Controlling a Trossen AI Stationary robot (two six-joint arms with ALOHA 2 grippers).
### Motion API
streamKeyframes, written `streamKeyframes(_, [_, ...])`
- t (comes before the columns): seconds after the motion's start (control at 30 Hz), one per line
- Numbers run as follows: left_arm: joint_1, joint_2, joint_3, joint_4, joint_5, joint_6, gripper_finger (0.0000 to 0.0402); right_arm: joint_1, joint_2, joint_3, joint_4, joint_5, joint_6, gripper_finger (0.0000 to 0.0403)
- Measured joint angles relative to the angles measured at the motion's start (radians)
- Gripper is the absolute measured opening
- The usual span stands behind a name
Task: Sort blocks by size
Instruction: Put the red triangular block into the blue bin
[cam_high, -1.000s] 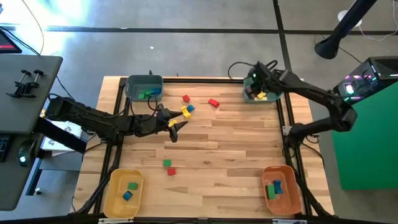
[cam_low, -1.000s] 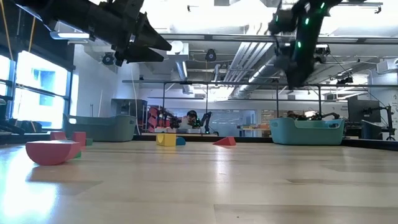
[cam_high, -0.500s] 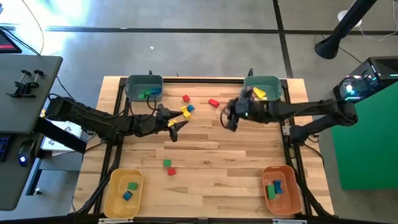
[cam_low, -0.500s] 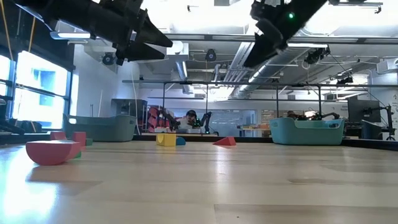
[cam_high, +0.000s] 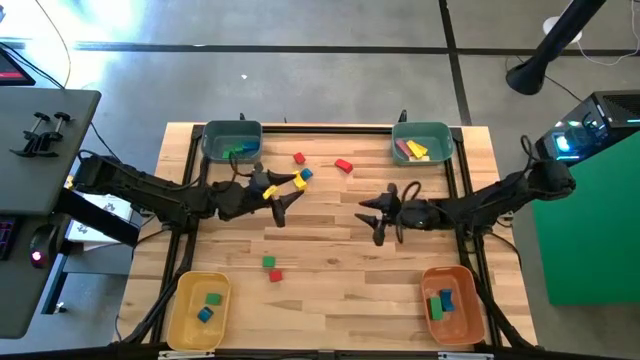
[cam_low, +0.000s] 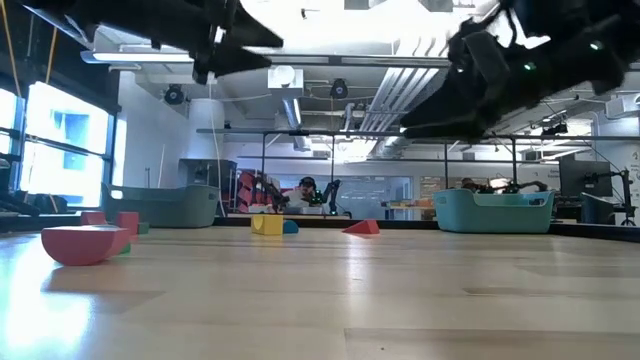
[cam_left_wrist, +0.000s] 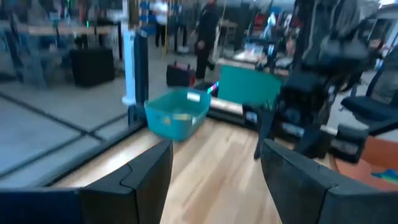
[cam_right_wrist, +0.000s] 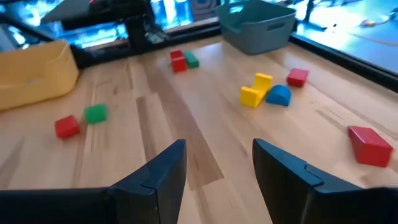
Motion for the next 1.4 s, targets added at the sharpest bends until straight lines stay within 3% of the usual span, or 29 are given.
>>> streamKeyframes(0.13, [0.012,0.0,0.0,0.078,0.001,0.086,0.023,0.022,0.0,-0.025,0.047,0.084,0.0,0.0179])
streamKeyframes(0.4, [0.116,0.0,0.0,0.083,0.072,0.073,0.023,-0.038,0.0,-0.025,0.124,0.093,-0.076,0.0179])
streamKeyframes(0.8, [0.377,0.0,0.0,0.114,0.152,0.22,0.0229,-0.314,0.0,-0.008,0.175,0.086,-0.235,0.0179])
streamKeyframes(1.0, [0.444,0.0,0.0,0.129,0.165,0.239,0.023,-0.373,0.0,0.007,0.163,0.073,-0.275,0.0179])
streamKeyframes(1.23, [0.452,0.063,0.026,0.09,0.343,0.264,0.0229,-0.369,0.0,0.01,0.122,0.029,-0.25,0.0179])
streamKeyframes(1.4, [0.455,0.241,0.225,-0.155,0.47,0.198,0.0223,-0.354,0.0,0.01,0.062,0.021,-0.227,0.0179])
